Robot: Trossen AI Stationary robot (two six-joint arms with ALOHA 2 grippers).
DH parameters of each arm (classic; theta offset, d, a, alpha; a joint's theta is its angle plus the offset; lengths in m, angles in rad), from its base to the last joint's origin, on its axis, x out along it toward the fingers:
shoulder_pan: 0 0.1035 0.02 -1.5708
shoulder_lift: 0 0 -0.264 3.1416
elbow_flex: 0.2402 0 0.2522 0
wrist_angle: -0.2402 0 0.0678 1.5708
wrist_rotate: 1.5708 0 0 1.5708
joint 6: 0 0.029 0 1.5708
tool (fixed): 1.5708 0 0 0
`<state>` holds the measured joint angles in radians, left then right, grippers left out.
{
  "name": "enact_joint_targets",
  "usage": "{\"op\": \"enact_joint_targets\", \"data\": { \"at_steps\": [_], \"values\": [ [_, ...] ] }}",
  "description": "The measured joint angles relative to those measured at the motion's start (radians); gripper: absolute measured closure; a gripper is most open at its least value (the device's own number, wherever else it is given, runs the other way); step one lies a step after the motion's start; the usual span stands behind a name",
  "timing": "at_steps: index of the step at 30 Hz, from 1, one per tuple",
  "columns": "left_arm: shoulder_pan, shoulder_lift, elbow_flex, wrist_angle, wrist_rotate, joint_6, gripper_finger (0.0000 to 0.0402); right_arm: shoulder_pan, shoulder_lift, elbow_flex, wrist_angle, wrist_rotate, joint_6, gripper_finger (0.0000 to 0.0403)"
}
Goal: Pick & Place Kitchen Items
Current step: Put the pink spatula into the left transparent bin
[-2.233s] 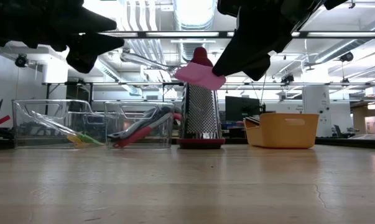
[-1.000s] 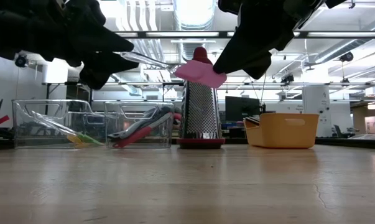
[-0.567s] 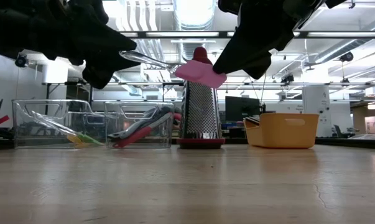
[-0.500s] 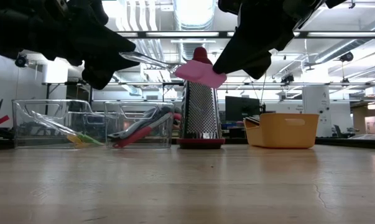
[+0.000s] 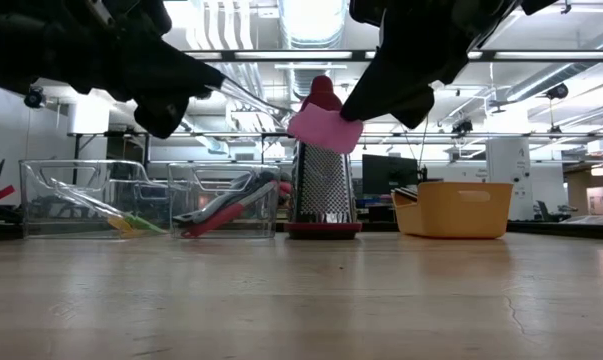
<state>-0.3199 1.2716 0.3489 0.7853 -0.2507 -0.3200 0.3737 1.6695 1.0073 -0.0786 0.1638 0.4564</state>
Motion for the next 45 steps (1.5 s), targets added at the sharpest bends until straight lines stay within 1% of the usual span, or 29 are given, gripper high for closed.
{"op": "enact_joint_targets", "data": {
  "at_steps": [3,6,9,13,16,18,21,24,25,28,31,32,33,35,37,41,45],
  "values": [
    [0.000,0.000,0.000,0.005,-0.014,0.007,0.0384,0.001,0.000,0.000,0.005,-0.003,0.005,0.0384],
    [0.002,0.000,0.000,0.004,-0.074,0.010,0.0376,0.002,0.000,0.000,0.006,-0.007,0.025,0.0368],
    [0.002,-0.001,-0.001,-0.021,-0.124,0.008,0.0380,0.002,0.000,0.000,0.005,-0.007,0.043,0.0345],
    [-0.001,-0.025,-0.003,-0.030,-0.157,0.007,0.0383,0.002,0.000,0.000,-0.015,-0.007,0.060,0.0308],
    [-0.010,-0.074,-0.003,-0.117,-0.184,0.008,0.0379,0.002,0.000,0.000,-0.030,-0.007,0.061,0.0283],
    [-0.022,-0.114,-0.003,-0.211,-0.247,-0.008,0.0379,0.002,0.000,-0.001,-0.038,-0.007,0.061,0.0268],
    [-0.054,-0.180,-0.003,-0.322,-0.418,-0.047,0.0381,0.002,0.000,-0.002,-0.049,-0.006,0.060,0.0250],
    [-0.108,-0.232,-0.003,-0.352,-0.655,-0.035,0.0380,0.002,0.000,-0.003,-0.047,-0.006,0.060,0.0237],
    [-0.129,-0.250,-0.001,-0.353,-0.738,-0.003,0.0378,0.002,0.000,-0.003,-0.048,-0.006,0.060,0.0233],
    [-0.191,-0.292,0.020,-0.349,-0.978,0.159,0.0374,0.002,0.000,-0.003,-0.048,-0.006,0.060,0.0223],
    [-0.247,-0.309,0.038,-0.351,-1.231,0.286,0.0374,0.002,0.000,-0.003,-0.047,-0.006,0.060,0.0216],
    [-0.262,-0.311,0.042,-0.351,-1.300,0.318,0.0376,0.002,0.000,-0.003,-0.047,-0.006,0.060,0.0214],
    [-0.275,-0.313,0.043,-0.351,-1.321,0.354,0.0378,0.002,0.000,-0.003,-0.047,-0.006,0.060,0.0213],
    [-0.279,-0.315,0.042,-0.354,-1.316,0.441,0.0380,0.001,0.000,-0.003,-0.047,-0.006,0.060,0.0211],
    [-0.272,-0.306,0.040,-0.367,-1.321,0.464,0.0381,0.001,0.000,-0.003,-0.046,-0.005,0.059,0.0209],
    [-0.223,-0.303,0.038,-0.448,-1.321,0.556,0.0377,0.001,0.000,-0.005,-0.045,-0.005,0.060,0.0207],
    [-0.139,-0.308,0.038,-0.452,-1.321,0.675,0.0374,0.001,0.000,-0.005,-0.044,-0.004,0.057,0.0212]
  ]
}}
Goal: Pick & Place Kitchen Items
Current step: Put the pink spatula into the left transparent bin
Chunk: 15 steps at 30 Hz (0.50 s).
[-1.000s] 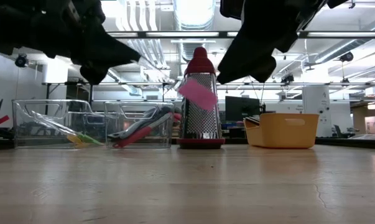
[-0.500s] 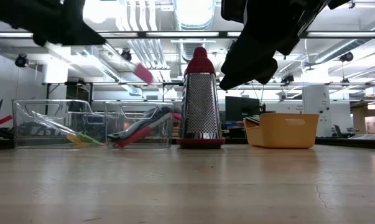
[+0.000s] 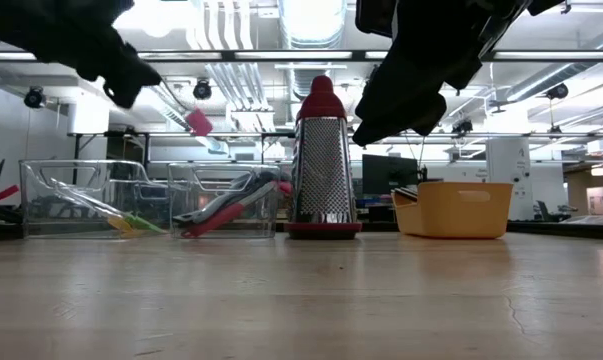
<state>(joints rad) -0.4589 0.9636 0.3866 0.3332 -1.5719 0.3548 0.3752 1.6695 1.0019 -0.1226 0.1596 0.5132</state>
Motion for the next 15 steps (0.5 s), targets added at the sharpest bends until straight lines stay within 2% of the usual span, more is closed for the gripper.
{"op": "enact_joint_targets", "data": {
  "at_steps": [3,9,12,15],
  "values": [
    [0.062,0.000,-0.004,-0.007,0.000,0.082,0.0376,0.000,0.000,0.000,0.000,0.000,-0.001,0.0220],
    [0.209,0.000,-0.025,-0.047,0.000,0.123,0.0374,0.000,0.000,0.000,0.001,0.000,-0.001,0.0238],
    [0.282,0.002,-0.053,-0.056,0.000,0.057,0.0373,0.000,0.000,0.000,0.001,0.000,-0.001,0.0248],
    [0.308,0.003,-0.082,-0.066,0.006,-0.058,0.0373,0.000,0.000,0.000,0.001,0.000,-0.001,0.0259]
  ]
}}
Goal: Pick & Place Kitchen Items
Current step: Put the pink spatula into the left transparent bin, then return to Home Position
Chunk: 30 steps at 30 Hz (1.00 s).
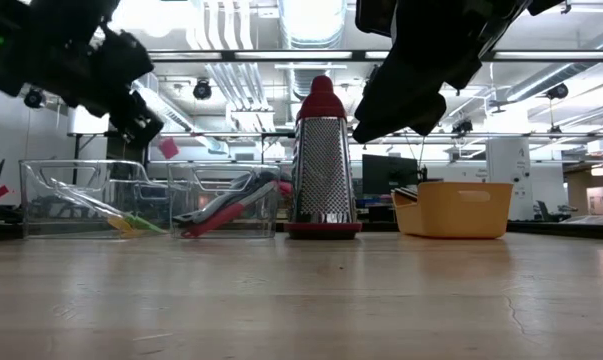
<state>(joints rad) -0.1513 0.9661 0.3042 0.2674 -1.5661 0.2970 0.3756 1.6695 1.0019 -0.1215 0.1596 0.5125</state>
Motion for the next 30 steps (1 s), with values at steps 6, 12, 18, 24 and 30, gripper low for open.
{"op": "enact_joint_targets", "data": {
  "at_steps": [6,12,18,24,30],
  "values": [
    [0.001,0.000,-0.072,-0.014,0.074,-0.192,0.0376,0.000,0.000,0.000,0.000,0.000,0.000,0.0280],
    [0.001,0.000,-0.136,-0.024,0.082,-0.416,0.0369,0.000,0.000,0.000,0.000,0.000,0.000,0.0301],
    [0.003,0.000,-0.164,-0.024,0.103,-0.529,0.0369,0.000,0.000,0.000,0.000,0.000,-0.012,0.0324],
    [0.003,-0.003,-0.157,-0.020,0.102,-0.556,0.0330,0.000,0.000,0.000,0.001,0.000,-0.016,0.0343],
    [0.002,-0.003,-0.151,-0.014,0.103,-0.609,0.0250,0.000,0.000,0.000,0.001,0.000,-0.016,0.0356]
  ]
}}
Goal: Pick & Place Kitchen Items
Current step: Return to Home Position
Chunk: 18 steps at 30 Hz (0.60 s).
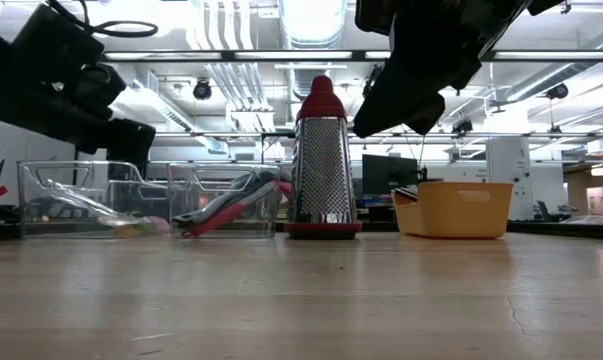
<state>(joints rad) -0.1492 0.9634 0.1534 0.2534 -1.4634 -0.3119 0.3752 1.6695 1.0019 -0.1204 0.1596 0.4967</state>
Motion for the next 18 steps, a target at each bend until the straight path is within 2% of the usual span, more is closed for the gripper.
{"op": "enact_joint_targets", "data": {
  "at_steps": [5,9,14,18],
  "values": [
    [-0.012,0.000,0.044,0.001,0.077,-0.048,0.0223,0.000,0.000,0.000,0.000,0.004,-0.010,0.0359],
    [-0.014,-0.001,0.107,0.002,0.189,-0.014,0.0223,0.000,0.000,0.000,0.000,0.074,-0.008,0.0350],
    [-0.015,-0.001,0.193,0.023,0.489,0.063,0.0244,-0.001,0.000,0.000,0.000,0.084,-0.022,0.0339],
    [-0.019,0.006,0.224,0.140,0.736,0.079,0.0286,0.000,0.000,0.000,0.006,0.099,-0.050,0.0336]
  ]
}}
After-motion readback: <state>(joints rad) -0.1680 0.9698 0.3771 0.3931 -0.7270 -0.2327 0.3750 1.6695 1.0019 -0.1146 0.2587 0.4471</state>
